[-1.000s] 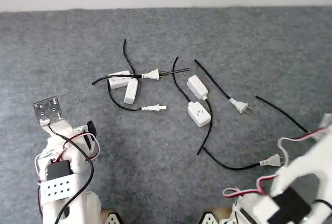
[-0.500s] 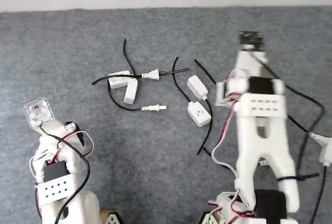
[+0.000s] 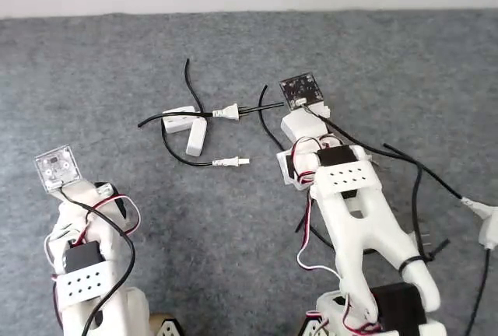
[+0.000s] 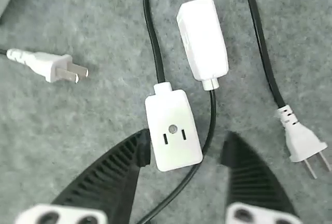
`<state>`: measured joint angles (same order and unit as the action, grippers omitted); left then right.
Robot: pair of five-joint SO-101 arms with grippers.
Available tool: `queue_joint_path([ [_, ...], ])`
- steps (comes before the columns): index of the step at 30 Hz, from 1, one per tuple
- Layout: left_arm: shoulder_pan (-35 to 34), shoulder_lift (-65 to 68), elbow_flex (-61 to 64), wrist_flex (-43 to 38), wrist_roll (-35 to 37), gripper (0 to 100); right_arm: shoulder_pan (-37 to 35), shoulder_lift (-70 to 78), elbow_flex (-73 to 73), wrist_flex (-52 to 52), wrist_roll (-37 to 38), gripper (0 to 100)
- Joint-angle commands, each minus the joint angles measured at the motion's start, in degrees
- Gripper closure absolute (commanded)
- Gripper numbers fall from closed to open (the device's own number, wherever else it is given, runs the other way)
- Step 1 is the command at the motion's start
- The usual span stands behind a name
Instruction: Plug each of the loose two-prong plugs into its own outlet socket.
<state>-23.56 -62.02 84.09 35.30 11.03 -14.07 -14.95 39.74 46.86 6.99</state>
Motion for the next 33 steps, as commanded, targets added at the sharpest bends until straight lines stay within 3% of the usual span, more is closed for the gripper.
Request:
queue_joint_path([
  [1,-0.2,-0.8,-2.5,-1.6,-0.6,98,0.5,3.7,-1.1,-2.3,1.6,74.6],
  [11,-0.2,-0.7,-2.5,-1.6,-0.6,98,0.3,22.8,-16.4,5.8,1.2,75.3],
  [13,-0.2,-0.7,-2.5,-1.6,-0.6,98,0.3,23.3,-17.3,6.5,1.1,81.7],
  [16,-0.2,-0.7,-2.5,-1.6,-0.6,98,0.3,23.3,-17.5,6.3,1.1,99.3],
  [18,-0.2,-0.7,-2.5,-1.6,-0.6,98,0.3,22.3,-17.1,6.6,1.0,96.5],
  [24,-0.2,-0.8,-2.5,-1.6,-0.6,98,-0.7,8.1,-8.9,6.5,-0.4,98.9],
  [33,-0.2,-0.5,-2.4,-3.0,-0.7,98,-15.1,-19.3,10.3,6.3,-0.1,99.0],
])
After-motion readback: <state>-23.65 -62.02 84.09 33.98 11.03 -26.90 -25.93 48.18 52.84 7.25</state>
